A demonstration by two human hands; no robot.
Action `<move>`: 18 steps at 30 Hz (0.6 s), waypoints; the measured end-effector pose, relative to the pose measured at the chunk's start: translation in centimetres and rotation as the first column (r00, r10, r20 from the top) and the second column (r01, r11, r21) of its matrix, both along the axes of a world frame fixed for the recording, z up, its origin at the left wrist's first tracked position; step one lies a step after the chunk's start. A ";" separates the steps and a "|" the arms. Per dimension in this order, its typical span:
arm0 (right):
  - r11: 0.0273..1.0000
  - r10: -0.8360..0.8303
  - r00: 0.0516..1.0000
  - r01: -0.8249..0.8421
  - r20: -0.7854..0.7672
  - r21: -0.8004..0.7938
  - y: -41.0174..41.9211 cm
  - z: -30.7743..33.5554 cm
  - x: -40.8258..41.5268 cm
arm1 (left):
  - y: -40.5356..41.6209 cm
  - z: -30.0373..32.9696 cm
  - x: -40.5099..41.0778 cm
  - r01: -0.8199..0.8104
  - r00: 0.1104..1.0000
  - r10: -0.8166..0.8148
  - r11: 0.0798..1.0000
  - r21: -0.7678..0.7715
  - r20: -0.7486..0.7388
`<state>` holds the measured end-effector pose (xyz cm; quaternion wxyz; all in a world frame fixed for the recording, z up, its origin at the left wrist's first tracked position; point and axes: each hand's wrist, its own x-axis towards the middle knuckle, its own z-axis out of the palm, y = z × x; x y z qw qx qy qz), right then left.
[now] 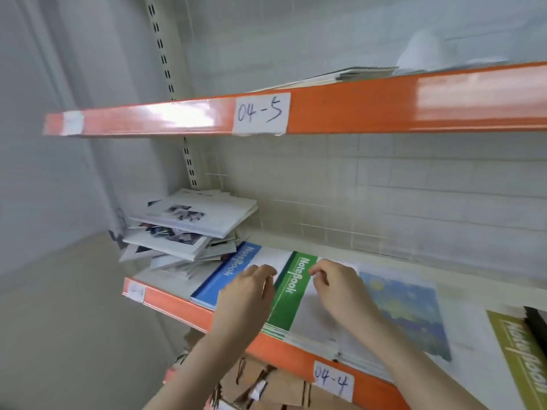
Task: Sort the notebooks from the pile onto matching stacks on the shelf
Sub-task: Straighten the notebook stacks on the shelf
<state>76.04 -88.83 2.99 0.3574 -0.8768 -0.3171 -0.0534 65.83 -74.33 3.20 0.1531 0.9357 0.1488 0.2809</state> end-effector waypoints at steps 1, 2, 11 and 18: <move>1.000 0.016 1.000 -0.016 -0.008 -0.004 1.6 0.0 -0.1 | 1.9 0.1 -0.2 -0.013 1.000 0.013 1.000 -0.004 0.019; 1.000 0.029 0.999 -0.030 -0.027 -0.006 3.2 -0.1 -0.3 | 3.8 0.3 -0.4 -0.019 0.999 0.019 1.000 0.007 0.035; 0.948 0.106 0.869 0.059 -0.483 0.314 16.9 0.8 1.2 | 20.2 3.6 -0.1 -0.124 0.991 0.117 0.983 0.134 0.058; 0.710 0.392 0.412 0.433 -0.822 0.555 22.6 3.2 1.8 | 25.8 3.5 1.3 -0.008 0.963 0.070 0.973 0.231 -0.259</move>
